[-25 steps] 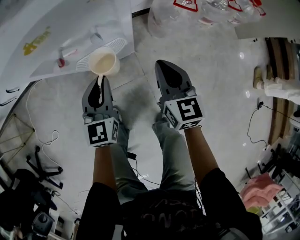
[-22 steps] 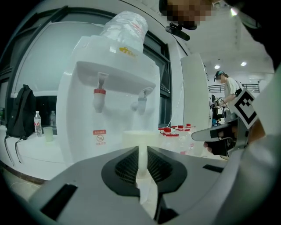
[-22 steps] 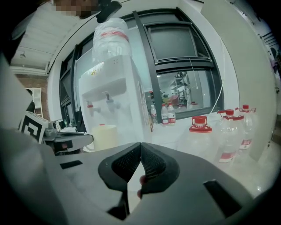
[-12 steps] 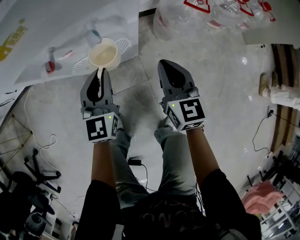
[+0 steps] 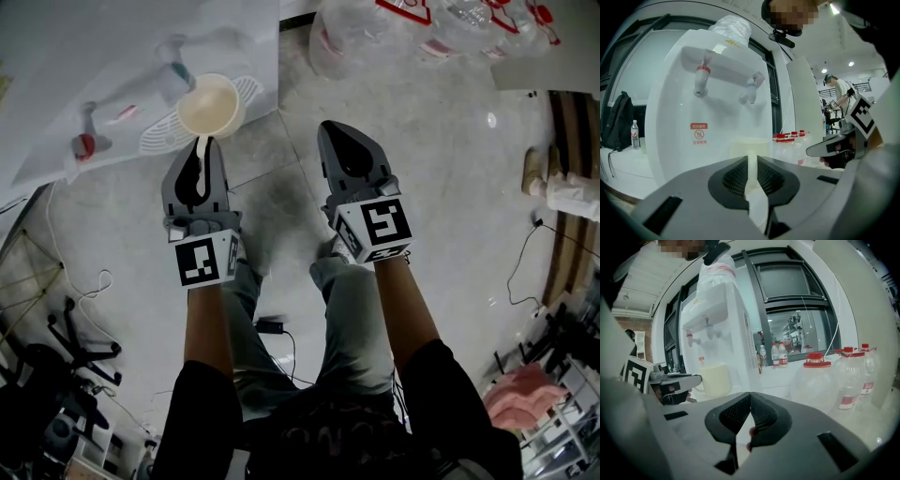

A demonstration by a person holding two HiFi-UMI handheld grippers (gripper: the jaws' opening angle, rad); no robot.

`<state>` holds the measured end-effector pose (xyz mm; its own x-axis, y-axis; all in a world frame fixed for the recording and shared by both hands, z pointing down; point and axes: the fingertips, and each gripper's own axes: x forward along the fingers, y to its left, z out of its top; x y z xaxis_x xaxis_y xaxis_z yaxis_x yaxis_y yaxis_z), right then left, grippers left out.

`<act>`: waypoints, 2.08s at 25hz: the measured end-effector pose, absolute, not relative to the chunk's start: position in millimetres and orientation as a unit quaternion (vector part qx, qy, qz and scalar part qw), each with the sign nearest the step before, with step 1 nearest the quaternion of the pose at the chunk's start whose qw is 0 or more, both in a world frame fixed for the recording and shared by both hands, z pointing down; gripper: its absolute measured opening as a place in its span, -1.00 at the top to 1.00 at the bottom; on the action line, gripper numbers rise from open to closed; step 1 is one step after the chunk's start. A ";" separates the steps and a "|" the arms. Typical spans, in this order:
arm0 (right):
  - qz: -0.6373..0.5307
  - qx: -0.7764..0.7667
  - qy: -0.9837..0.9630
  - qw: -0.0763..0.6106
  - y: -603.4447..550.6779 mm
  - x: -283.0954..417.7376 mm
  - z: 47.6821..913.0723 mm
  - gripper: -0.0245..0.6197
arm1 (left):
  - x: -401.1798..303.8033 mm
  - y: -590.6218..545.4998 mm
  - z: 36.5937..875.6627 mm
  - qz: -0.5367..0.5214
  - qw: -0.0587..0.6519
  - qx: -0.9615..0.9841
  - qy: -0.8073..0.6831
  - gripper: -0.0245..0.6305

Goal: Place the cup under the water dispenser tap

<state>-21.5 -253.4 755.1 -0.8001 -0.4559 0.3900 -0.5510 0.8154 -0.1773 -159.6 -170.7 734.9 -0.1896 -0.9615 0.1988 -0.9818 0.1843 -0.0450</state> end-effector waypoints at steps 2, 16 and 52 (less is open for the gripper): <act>0.143 0.269 -0.938 0.166 -253.6 -22.6 755.4 0.88 | -159.5 -170.1 735.9 0.079 0.063 0.635 -0.766 0.78; 0.146 0.263 -0.935 0.189 -243.3 -19.1 769.7 0.88 | -162.2 -166.2 738.7 0.075 0.066 0.639 -0.763 0.75; 0.134 0.265 -0.940 0.170 -234.4 -16.5 645.8 0.88 | -140.7 -137.6 645.6 0.054 0.122 0.633 -0.762 0.54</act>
